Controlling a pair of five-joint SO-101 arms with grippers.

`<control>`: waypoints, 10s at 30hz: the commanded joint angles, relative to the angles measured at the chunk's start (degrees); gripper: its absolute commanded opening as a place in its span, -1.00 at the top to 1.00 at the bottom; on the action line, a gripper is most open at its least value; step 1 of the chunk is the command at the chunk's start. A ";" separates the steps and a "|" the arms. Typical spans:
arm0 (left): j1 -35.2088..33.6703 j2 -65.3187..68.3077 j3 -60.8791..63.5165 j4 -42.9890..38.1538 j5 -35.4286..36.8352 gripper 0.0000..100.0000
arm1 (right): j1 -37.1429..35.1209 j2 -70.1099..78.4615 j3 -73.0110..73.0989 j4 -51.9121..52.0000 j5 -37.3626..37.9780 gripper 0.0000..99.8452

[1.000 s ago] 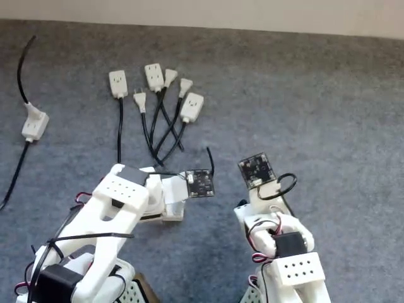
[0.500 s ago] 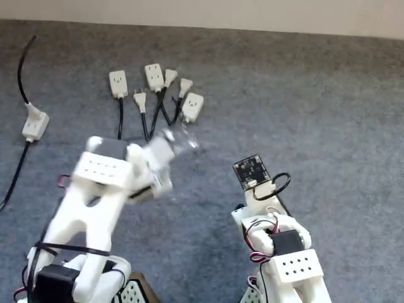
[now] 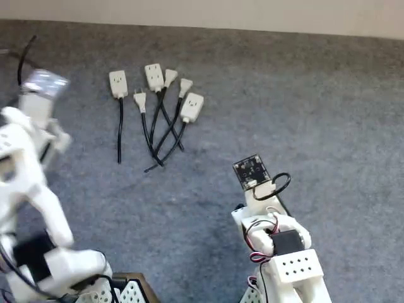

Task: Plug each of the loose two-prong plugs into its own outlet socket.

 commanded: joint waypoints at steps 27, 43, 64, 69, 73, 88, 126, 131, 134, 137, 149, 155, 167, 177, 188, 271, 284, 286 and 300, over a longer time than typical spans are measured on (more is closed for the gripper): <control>-14.81 78.20 -103.60 20.84 2.11 0.46 | -0.57 1.01 -0.48 -1.01 0.88 0.60; -14.37 57.63 -103.60 23.21 2.11 0.42 | -0.66 1.01 -0.40 -1.01 2.55 0.60; 28.62 28.44 -60.53 17.76 30.86 0.43 | -0.66 0.92 -0.40 -1.01 2.55 0.60; 27.30 35.91 -48.57 8.97 32.44 0.43 | -0.66 0.75 -0.40 -0.92 2.64 0.60; 25.45 42.42 -48.57 8.97 32.44 0.54 | -0.66 0.75 -0.40 -0.92 2.73 0.60; 27.65 53.41 -48.57 10.99 32.09 0.98 | -0.66 0.75 -0.40 -0.92 2.81 0.60; 42.33 -43.56 -0.84 25.32 13.89 0.99 | -0.66 0.92 -0.40 -1.19 2.81 0.60; 35.38 -44.00 -3.65 24.79 17.93 0.99 | -0.66 0.92 -0.40 -1.19 2.81 0.60; 34.59 -42.77 0.04 23.47 21.89 0.99 | -0.66 0.92 -0.40 -1.19 2.81 0.60; 33.71 -37.23 7.96 17.41 26.73 0.85 | -0.66 0.92 -0.40 -1.19 2.81 0.60; 32.57 3.91 4.18 -8.53 45.45 0.57 | -0.66 0.92 -0.40 -1.19 2.81 0.60; 36.18 17.45 -2.33 -8.44 47.47 0.57 | -0.66 0.84 -0.40 -1.19 2.81 0.60; 42.68 21.93 -3.30 -2.11 47.56 0.66 | -0.66 0.75 -0.40 -1.19 2.81 0.60; 32.84 30.73 -3.91 -1.58 43.87 0.67 | -0.66 0.75 -0.40 -1.19 2.81 0.60; 21.93 31.34 -12.62 6.86 37.71 0.67 | -0.66 0.75 -0.40 -1.19 2.81 0.60; 17.80 51.82 -40.04 17.14 19.52 0.44 | -0.57 0.75 -0.40 -1.10 2.81 0.60; 18.86 49.10 -49.45 24.62 14.77 0.99 | -0.57 0.75 -0.40 -1.10 2.81 0.60; 20.70 44.70 -43.74 24.62 10.99 0.99 | -0.57 0.75 -0.40 -1.10 2.81 0.60; 50.07 -4.09 17.98 24.26 -13.45 0.99 | -0.57 0.75 -0.40 -1.19 2.81 0.60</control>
